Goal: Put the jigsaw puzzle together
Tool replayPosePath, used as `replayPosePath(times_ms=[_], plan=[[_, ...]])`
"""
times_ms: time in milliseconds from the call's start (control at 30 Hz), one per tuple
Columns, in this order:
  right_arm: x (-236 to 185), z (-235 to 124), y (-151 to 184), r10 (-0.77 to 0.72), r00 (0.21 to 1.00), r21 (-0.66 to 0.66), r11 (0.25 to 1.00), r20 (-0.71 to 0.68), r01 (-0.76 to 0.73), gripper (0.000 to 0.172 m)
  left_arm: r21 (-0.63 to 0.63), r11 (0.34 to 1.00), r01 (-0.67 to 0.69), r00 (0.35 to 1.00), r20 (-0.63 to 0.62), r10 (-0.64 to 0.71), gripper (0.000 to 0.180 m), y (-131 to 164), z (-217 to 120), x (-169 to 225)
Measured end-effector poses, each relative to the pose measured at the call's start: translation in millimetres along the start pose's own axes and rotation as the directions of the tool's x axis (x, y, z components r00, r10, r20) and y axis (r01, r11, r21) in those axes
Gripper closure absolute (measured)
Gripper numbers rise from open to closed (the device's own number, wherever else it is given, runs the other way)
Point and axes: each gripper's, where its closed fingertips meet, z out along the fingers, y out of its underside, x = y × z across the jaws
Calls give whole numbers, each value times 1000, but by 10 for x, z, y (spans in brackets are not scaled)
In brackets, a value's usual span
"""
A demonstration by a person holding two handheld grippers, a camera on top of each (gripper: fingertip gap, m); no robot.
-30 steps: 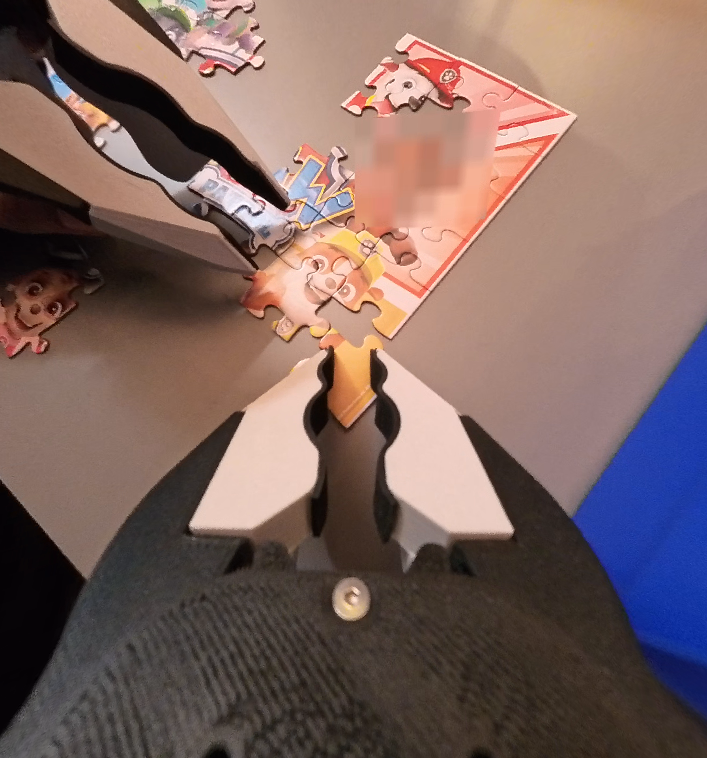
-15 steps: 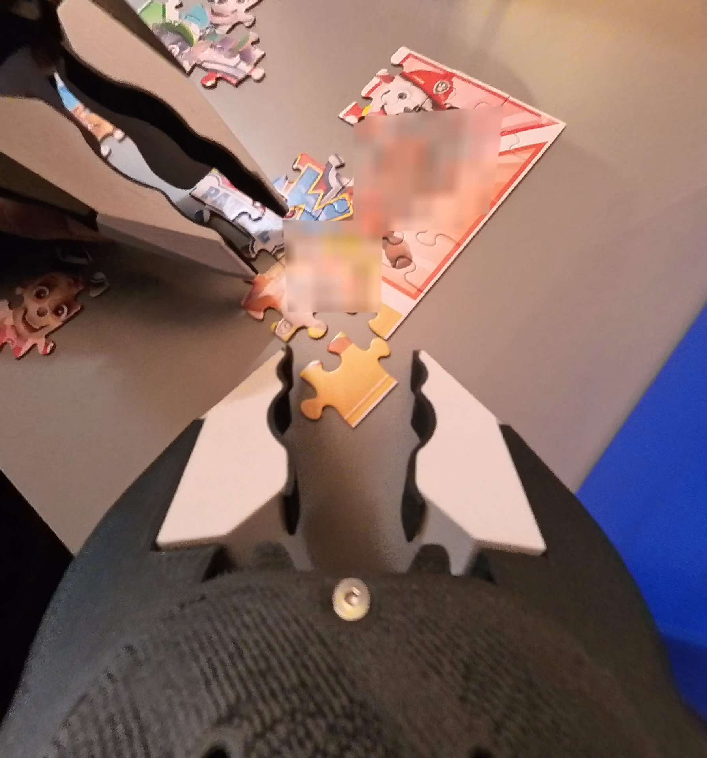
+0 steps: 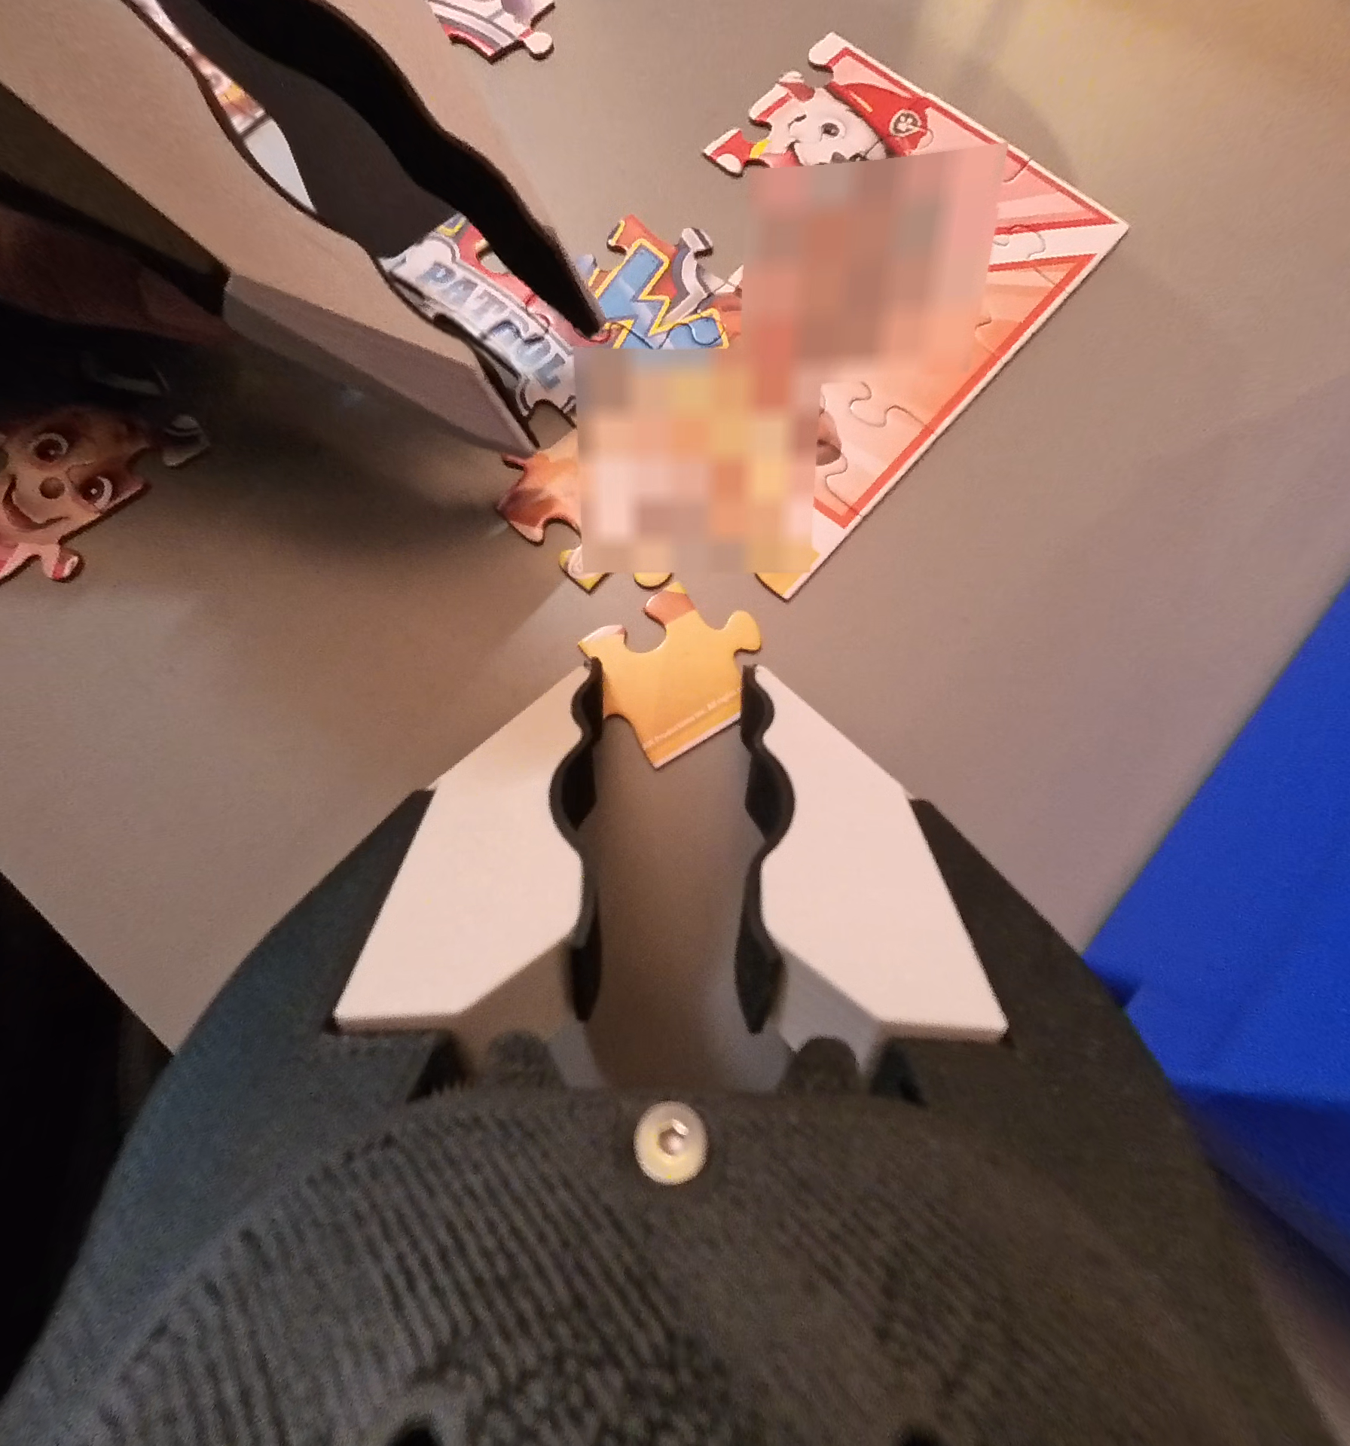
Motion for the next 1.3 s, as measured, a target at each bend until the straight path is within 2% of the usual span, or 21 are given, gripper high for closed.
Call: replayPosePath(times_ms=[300,367,533,667,733,800,933,1300], plan=[[-3,-11,-27,40,998,36,998,53,-42,139,-14,1000,8,1000,-3,-8,147,19,12,0],[-10,-31,-78,47,996,67,996,74,-52,158,-23,1000,5,1000,-1,-5,147,29,21,1],[70,-15,-43,36,998,25,999,45,-37,143,-27,1000,11,1000,-6,-12,147,34,26,1],[176,-45,-37,21,999,15,1000,-27,-21,117,-28,1000,14,1000,-10,-14,146,35,27,2],[167,0,23,20,1000,-11,1000,-20,-21,112,-32,999,10,1000,-10,-11,146,39,31,6],[153,8,8,24,1000,13,1000,-12,-24,115,-32,999,3,1000,-8,-3,146,40,32,11],[119,5,5,13,1000,-3,1000,-4,-13,138,-30,1000,0,1000,-6,0,146,37,29,11],[104,3,-7,-1,1000,-11,1000,-1,1,140,-24,1000,-5,1000,-2,5,146,30,24,13]])
